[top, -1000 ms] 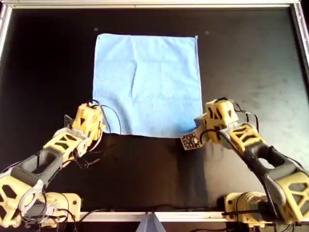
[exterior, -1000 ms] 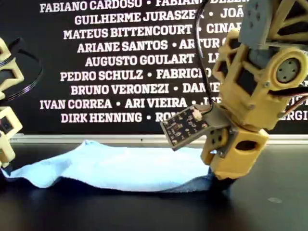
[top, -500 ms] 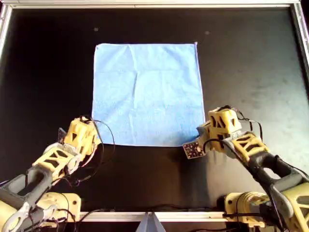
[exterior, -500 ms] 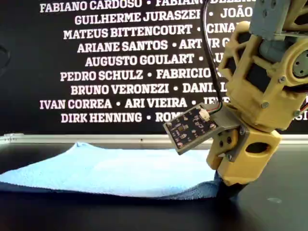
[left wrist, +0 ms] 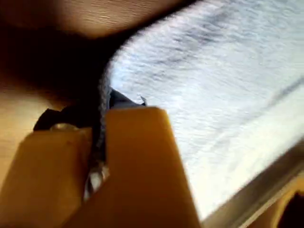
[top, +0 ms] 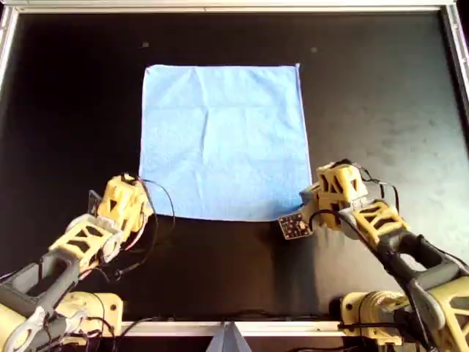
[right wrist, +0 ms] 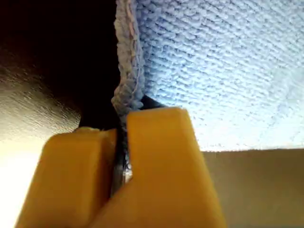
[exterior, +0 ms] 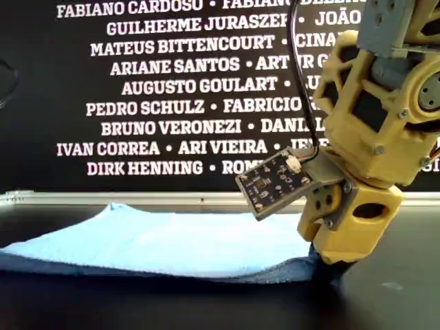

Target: Fold a cloth

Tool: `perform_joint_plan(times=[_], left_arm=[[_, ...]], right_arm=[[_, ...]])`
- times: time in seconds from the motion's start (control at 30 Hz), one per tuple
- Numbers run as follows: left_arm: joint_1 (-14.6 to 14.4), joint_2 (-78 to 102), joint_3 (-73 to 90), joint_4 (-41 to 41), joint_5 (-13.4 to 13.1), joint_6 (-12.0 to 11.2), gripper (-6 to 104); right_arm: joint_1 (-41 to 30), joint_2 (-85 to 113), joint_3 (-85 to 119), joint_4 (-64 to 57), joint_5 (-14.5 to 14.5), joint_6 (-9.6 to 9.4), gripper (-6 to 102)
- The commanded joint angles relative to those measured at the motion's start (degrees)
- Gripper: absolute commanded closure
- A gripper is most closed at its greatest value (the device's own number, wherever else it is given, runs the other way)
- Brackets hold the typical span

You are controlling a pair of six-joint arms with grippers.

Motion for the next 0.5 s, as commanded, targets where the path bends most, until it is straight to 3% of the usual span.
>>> perform_joint_plan(times=[0.0, 0.3, 0.47], left_arm=[[-0.44, 2.11, -6.5, -1.41, -0.53, 0.26, 99], [-0.26, 1.41, -12.39, -1.58, -0.62, 0.26, 99], [3.69, -6.86, -22.24, -1.67, -0.62, 0.26, 99]], right_arm=[[-2.46, 2.9, -5.71, -1.76, 0.09, 0.0, 98], [-3.08, 1.14, -16.96, -1.76, -0.09, 0.79, 98], [-3.16, -1.58, -24.43, -1.93, 0.0, 0.09, 98]])
